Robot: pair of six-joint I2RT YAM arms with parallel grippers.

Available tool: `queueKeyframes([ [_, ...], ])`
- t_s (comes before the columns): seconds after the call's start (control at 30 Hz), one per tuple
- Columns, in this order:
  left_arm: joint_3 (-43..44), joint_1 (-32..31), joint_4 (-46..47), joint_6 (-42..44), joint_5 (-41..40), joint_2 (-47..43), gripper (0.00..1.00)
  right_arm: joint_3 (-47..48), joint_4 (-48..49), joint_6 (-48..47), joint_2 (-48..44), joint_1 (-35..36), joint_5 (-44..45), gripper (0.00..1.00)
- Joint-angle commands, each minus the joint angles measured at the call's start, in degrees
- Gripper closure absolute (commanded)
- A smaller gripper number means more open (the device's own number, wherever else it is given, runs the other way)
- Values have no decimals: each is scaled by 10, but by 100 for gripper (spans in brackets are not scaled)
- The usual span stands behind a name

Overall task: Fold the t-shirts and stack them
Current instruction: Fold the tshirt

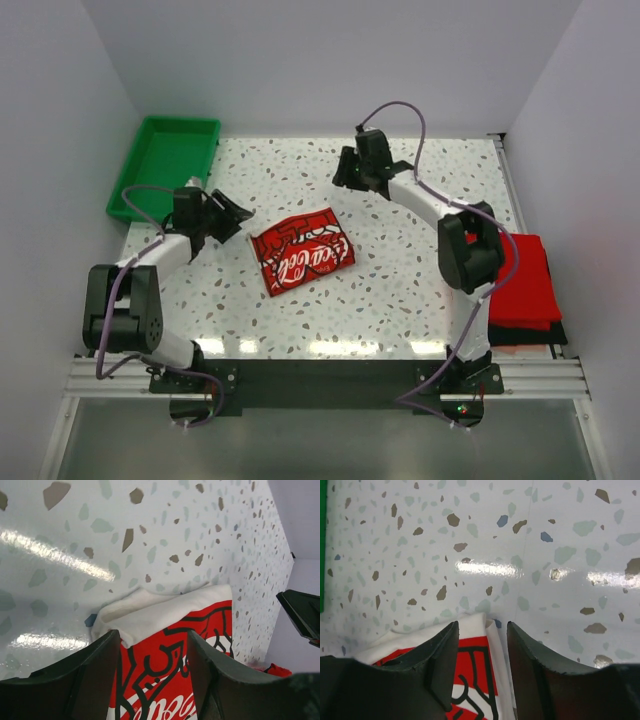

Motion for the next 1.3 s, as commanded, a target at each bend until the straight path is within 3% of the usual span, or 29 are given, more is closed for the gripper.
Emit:
queueKeyframes([
  [0.0, 30, 3, -20, 47, -20, -56, 39, -39, -5, -3, -106, -2, -3, 53],
  [0.23, 41, -37, -66, 72, -25, -110, 47, -242, 54, 39, -238, 11, -37, 54],
  [0.43, 56, -121, -57, 65, -48, -98, 50, -319, 87, 63, -291, 55, -38, 55],
  [0.73, 61, -194, 4, 42, -38, -11, 57, -353, 107, 79, -279, 85, -32, 56],
  [1.03, 82, -203, 28, 41, -35, 63, 59, -366, 131, 84, -242, 85, -35, 57],
  [1.27, 112, -201, 12, 47, -78, 101, 59, -352, 156, 84, -189, 84, -44, 57],
])
